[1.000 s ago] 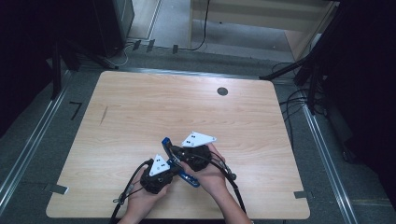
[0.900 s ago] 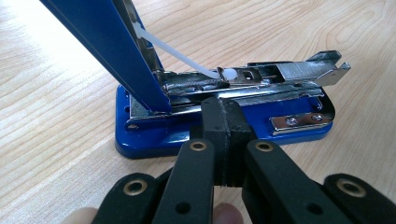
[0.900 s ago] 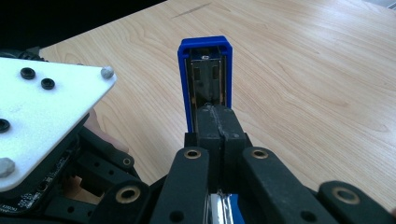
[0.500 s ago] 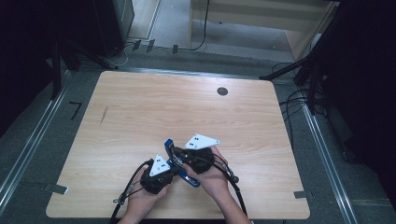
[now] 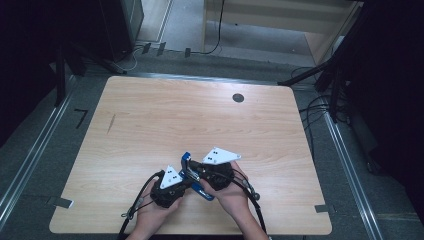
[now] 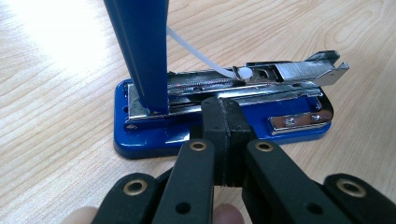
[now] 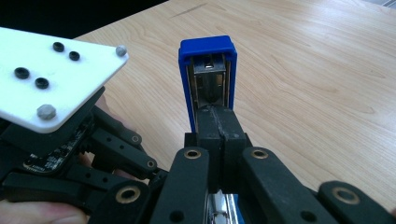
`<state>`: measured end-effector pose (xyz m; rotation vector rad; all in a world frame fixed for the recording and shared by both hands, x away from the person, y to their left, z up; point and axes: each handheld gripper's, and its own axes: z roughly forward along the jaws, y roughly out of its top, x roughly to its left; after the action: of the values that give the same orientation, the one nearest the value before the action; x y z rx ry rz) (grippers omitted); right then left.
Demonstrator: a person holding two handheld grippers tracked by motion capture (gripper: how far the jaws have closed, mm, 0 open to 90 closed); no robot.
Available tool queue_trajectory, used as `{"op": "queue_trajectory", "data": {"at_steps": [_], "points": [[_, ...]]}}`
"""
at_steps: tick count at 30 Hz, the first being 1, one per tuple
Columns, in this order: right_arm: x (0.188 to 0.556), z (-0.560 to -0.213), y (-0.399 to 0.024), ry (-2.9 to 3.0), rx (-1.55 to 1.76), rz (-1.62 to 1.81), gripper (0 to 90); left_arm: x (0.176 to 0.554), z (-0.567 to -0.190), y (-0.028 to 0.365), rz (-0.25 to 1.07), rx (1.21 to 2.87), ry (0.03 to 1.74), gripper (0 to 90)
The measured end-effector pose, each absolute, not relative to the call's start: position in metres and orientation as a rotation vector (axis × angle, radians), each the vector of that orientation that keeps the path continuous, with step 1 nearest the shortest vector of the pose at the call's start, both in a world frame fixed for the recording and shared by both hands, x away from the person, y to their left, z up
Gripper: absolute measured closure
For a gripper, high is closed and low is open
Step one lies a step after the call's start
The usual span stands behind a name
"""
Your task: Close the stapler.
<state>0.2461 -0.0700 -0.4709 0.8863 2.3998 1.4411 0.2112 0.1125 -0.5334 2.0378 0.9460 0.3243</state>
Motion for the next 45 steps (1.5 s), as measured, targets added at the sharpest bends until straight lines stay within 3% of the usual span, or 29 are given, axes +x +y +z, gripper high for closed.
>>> {"op": "queue_trajectory", "data": {"at_steps": [30,45], "points": [[0.242,-0.457,-0.081,2.353,0.892,1.478,90.0,0.211,-0.533,0.113,0.319,2.039,0.946,90.0],[0.252,-0.424,-0.082,2.304,0.888,1.455,90.0,0.211,-0.533,0.113,0.332,2.045,0.945,90.0]]}}
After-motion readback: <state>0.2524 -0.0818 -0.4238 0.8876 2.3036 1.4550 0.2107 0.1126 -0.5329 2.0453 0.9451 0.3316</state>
